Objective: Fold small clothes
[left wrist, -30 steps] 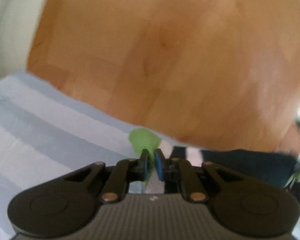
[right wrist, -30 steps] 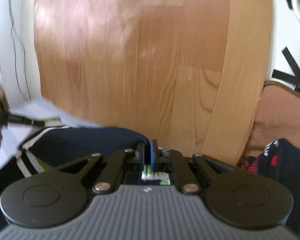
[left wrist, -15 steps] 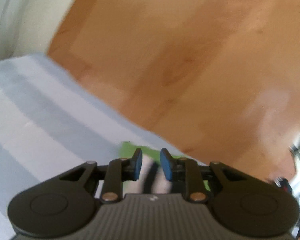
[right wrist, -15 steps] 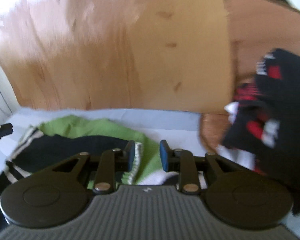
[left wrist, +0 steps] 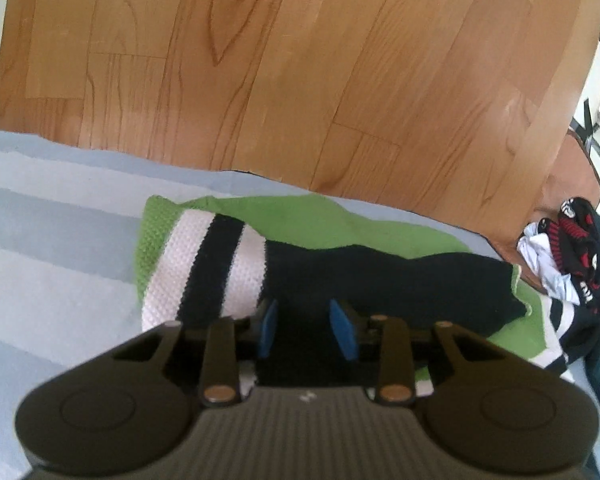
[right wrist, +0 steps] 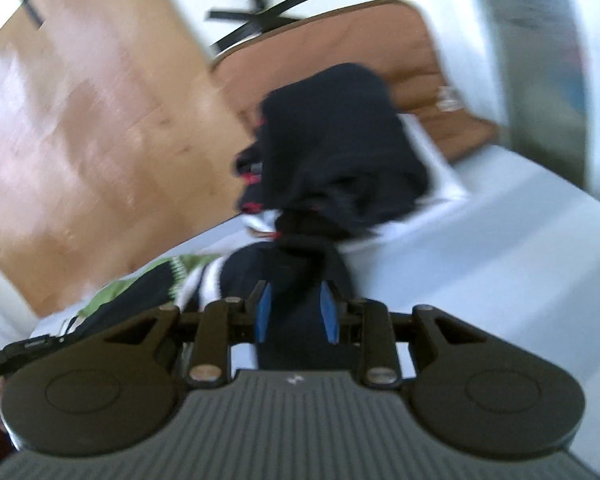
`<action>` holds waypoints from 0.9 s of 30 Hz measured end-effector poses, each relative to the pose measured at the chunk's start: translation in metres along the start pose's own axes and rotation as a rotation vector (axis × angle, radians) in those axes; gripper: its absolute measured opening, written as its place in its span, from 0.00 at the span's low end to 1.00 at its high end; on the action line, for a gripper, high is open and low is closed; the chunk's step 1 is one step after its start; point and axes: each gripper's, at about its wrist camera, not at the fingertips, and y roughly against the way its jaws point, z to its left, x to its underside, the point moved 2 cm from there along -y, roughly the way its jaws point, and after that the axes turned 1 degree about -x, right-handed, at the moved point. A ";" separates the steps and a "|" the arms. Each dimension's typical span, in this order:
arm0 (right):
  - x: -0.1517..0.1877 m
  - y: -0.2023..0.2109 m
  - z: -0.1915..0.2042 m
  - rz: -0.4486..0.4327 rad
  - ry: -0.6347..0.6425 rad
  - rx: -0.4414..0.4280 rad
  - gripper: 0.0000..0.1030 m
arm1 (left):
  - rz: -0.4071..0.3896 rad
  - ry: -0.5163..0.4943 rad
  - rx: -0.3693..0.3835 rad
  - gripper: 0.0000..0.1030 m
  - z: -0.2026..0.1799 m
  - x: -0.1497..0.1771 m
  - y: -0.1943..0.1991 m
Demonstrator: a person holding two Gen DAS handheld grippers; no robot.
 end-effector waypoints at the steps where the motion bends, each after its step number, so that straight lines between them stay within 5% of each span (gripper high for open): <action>1: 0.006 0.002 -0.004 0.008 0.002 0.032 0.35 | 0.000 -0.009 -0.006 0.29 -0.001 0.001 0.000; 6: 0.045 -0.010 0.003 0.105 0.079 0.085 0.35 | 0.000 -0.017 -0.014 0.29 -0.005 -0.002 0.001; 8: 0.062 -0.014 0.019 0.061 0.222 0.143 0.30 | 0.001 -0.016 -0.012 0.29 -0.004 -0.004 0.001; 10: 0.065 -0.018 0.032 0.047 0.301 0.154 0.08 | 0.004 -0.014 -0.009 0.29 -0.003 -0.004 0.002; 15: -0.005 -0.005 0.054 -0.029 0.204 0.083 0.07 | 0.017 0.068 0.009 0.35 0.010 -0.008 0.013; 21: -0.118 0.018 0.145 -0.200 0.257 -0.082 0.07 | -0.059 0.224 0.057 0.41 0.039 -0.022 0.041; 27: -0.147 -0.039 0.263 -0.109 0.397 -0.218 0.07 | -0.093 0.338 0.112 0.43 0.062 -0.024 0.055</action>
